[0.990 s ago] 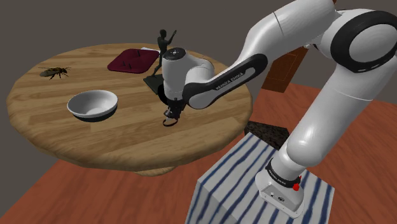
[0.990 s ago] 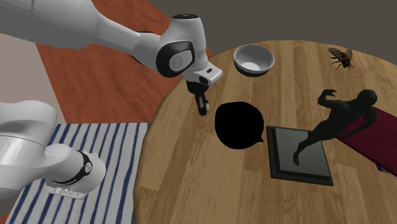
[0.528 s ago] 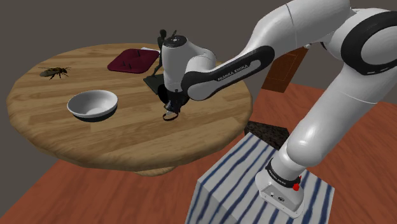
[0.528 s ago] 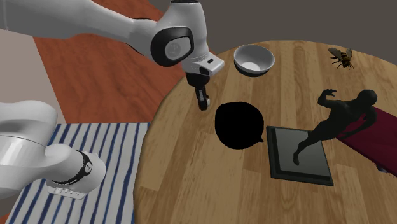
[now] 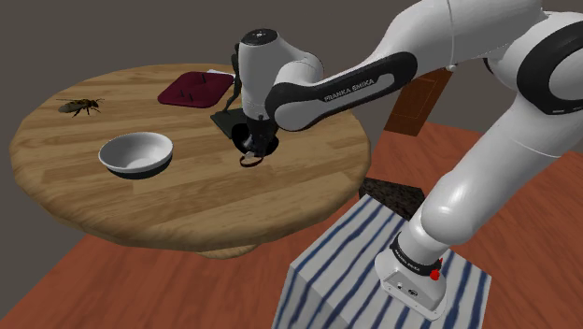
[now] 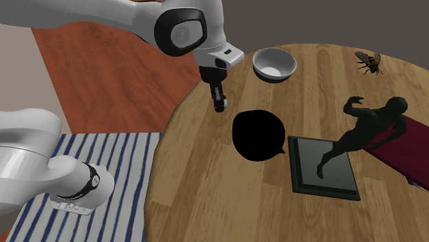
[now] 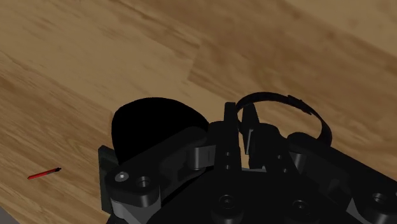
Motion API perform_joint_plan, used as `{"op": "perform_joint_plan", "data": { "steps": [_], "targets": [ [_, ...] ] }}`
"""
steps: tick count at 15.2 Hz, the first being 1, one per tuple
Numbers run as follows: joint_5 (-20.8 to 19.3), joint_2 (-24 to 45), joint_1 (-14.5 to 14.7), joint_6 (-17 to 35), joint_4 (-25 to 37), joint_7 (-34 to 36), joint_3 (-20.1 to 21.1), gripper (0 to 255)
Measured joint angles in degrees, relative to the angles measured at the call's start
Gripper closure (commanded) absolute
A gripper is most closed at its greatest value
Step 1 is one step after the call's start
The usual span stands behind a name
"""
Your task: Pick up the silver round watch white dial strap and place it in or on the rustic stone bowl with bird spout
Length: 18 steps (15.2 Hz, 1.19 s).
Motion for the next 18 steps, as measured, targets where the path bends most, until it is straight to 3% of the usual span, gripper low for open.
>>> {"op": "perform_joint_plan", "data": {
  "steps": [18],
  "targets": [
    [2.7,-2.8,-0.6,-11.5,10.0,-6.0,-1.4,255]
  ]
}}
